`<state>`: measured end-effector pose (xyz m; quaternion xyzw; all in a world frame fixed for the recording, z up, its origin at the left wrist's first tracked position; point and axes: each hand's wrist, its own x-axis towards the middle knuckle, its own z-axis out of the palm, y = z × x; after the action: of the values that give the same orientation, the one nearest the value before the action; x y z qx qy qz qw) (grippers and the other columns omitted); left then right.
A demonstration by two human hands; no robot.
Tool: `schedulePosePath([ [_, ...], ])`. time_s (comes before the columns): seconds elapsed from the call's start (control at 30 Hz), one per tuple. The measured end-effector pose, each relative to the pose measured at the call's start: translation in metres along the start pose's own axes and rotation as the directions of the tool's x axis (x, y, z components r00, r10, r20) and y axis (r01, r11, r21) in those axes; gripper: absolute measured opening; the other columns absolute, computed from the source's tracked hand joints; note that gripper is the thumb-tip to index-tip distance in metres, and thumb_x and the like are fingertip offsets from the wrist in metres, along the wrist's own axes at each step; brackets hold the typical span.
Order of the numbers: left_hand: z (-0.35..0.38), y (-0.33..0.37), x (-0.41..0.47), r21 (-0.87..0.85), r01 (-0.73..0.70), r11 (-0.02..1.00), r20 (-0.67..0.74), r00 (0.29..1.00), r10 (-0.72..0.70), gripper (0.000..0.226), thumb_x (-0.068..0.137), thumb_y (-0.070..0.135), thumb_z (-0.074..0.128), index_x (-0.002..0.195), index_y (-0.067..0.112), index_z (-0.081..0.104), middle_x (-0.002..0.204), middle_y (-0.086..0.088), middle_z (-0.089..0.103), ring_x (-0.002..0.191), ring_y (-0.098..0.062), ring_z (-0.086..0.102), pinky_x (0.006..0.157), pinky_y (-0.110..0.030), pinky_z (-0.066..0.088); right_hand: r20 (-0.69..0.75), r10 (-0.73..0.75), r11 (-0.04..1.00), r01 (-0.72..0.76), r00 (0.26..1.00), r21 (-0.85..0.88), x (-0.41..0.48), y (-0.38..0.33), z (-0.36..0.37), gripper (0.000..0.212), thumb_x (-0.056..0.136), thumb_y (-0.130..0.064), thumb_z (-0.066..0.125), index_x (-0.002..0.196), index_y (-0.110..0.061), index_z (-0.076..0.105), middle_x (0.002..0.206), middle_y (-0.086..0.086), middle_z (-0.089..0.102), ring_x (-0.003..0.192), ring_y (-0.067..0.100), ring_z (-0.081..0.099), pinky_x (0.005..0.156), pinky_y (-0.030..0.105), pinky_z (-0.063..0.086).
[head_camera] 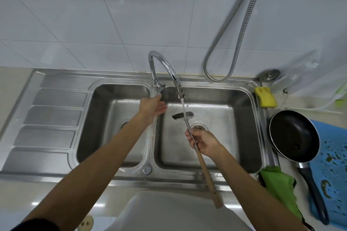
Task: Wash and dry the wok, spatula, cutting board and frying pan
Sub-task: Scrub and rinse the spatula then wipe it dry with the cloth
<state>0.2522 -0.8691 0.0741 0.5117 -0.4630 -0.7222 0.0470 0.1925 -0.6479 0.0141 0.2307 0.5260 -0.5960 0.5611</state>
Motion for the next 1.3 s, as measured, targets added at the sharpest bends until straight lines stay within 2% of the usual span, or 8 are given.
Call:
schedulePosePath([
  [0.23,0.023,0.027,0.033,-0.016,-0.049,0.999,-0.004,0.999,0.049,0.029,0.101,0.010,0.058,0.121,-0.010,0.060,0.093,-0.016,0.069,0.074,-0.023,0.070,0.070,-0.032,0.062,-0.017,0.009,1.000,-0.009,1.000,-0.019,0.000,0.006,-0.015,0.017,0.099,-0.004,0.050,0.107,0.002,0.063,0.084,0.012,0.067,0.062,0.016,0.056,0.050,0.023,0.044],
  [0.43,0.029,0.029,0.054,-0.010,-0.030,1.000,-0.156,0.987,0.028,0.010,0.096,0.012,0.065,0.100,0.003,0.066,0.070,-0.005,0.063,0.058,-0.017,0.064,0.055,-0.029,0.058,-0.041,0.024,1.000,-0.024,0.999,0.002,-0.002,0.009,-0.022,0.018,0.095,-0.010,0.052,0.100,-0.003,0.067,0.079,0.008,0.066,0.058,0.015,0.056,0.046,0.022,0.042],
  [0.6,0.025,0.020,0.061,0.013,0.025,1.000,-0.148,0.989,-0.023,0.020,0.094,0.018,0.068,0.106,0.009,0.055,0.073,-0.004,0.058,0.062,-0.019,0.062,0.054,-0.032,0.055,-0.021,0.043,0.999,-0.042,0.999,0.019,0.000,0.007,-0.015,0.022,0.098,-0.013,0.042,0.101,-0.008,0.062,0.071,0.002,0.054,0.059,0.015,0.049,0.047,0.023,0.036],
  [0.73,0.024,0.019,0.067,0.008,0.005,1.000,-0.118,0.993,-0.004,0.010,0.098,0.014,0.063,0.100,0.005,0.066,0.076,-0.005,0.063,0.059,-0.015,0.064,0.052,-0.026,0.058,-0.016,0.062,0.998,-0.062,0.998,0.023,0.006,0.002,-0.005,0.026,0.101,-0.013,0.037,0.105,-0.007,0.061,0.068,0.001,0.055,0.053,0.013,0.047,0.045,0.022,0.034],
  [0.93,0.029,0.017,0.072,0.046,-0.037,0.998,-0.196,0.980,0.045,0.015,0.099,0.014,0.061,0.105,0.002,0.067,0.074,-0.007,0.066,0.059,-0.015,0.064,0.048,-0.025,0.054,0.081,0.122,0.966,-0.137,0.989,0.218,0.017,-0.003,0.010,0.025,0.100,-0.010,0.035,0.106,-0.005,0.059,0.068,0.001,0.058,0.040,0.005,0.037,0.036,0.015,0.028],
  [1.1,0.029,0.014,0.075,0.070,-0.054,0.996,-0.221,0.973,0.068,0.021,0.099,0.015,0.063,0.111,-0.002,0.064,0.077,-0.009,0.069,0.061,-0.018,0.067,0.051,-0.027,0.055,0.248,0.187,0.836,-0.287,0.950,0.468,0.017,-0.001,0.015,0.027,0.093,-0.008,0.038,0.102,0.001,0.062,0.062,0.000,0.057,0.036,0.005,0.042,0.031,0.014,0.030],
  [1.2,0.029,0.014,0.078,0.086,-0.068,0.994,-0.234,0.968,0.086,0.017,0.098,0.015,0.063,0.104,-0.001,0.067,0.077,-0.010,0.070,0.059,-0.017,0.068,0.054,-0.029,0.056,0.282,0.209,0.772,-0.335,0.936,0.540,0.014,0.004,0.011,0.033,0.099,-0.009,0.030,0.099,0.003,0.062,0.055,-0.001,0.053,0.034,0.005,0.043,0.030,0.014,0.031],
  [1.3,0.032,0.020,0.080,0.113,-0.104,0.988,-0.240,0.962,0.129,0.015,0.098,0.012,0.064,0.088,0.003,0.069,0.075,-0.011,0.070,0.054,-0.016,0.067,0.049,-0.027,0.054,0.250,0.236,0.772,-0.337,0.939,0.539,0.011,0.011,0.005,0.038,0.104,-0.011,0.027,0.097,0.003,0.062,0.054,-0.001,0.051,0.033,0.005,0.042,0.029,0.014,0.030],
])
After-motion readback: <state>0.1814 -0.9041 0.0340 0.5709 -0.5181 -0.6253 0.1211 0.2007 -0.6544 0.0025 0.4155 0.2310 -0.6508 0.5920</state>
